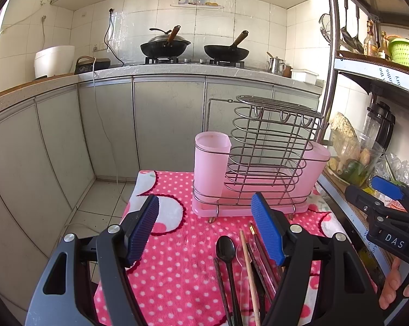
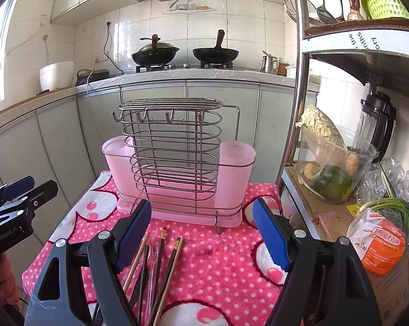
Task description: Organize utensils
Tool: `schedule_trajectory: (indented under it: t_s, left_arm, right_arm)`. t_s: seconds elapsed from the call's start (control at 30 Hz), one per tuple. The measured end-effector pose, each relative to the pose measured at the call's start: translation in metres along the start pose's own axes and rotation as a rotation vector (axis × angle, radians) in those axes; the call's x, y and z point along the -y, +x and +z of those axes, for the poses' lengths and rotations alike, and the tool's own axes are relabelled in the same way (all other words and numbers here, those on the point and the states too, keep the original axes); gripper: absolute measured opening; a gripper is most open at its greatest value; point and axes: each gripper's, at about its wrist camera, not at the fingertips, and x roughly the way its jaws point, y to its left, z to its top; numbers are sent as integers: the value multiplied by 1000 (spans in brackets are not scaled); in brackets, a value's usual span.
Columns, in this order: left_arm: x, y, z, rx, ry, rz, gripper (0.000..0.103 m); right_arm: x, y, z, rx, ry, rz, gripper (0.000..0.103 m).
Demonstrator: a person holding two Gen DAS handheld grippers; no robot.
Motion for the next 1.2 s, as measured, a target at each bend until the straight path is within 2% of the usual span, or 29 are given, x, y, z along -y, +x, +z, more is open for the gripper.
schedule_trajectory:
  t_s: [0.8, 1.03, 1.2]
  left_arm:
    - [-2, 3, 0, -10, -9, 3, 71]
    - [-5, 11, -5, -32, -12, 1, 71]
    - [-17, 20, -9, -80, -36, -13, 71]
  right_arm:
    - [0, 3, 1, -13, 3, 8, 76]
    - [3, 9, -4, -32, 7, 20, 76]
    - [8, 16, -9, -67, 26, 43, 76]
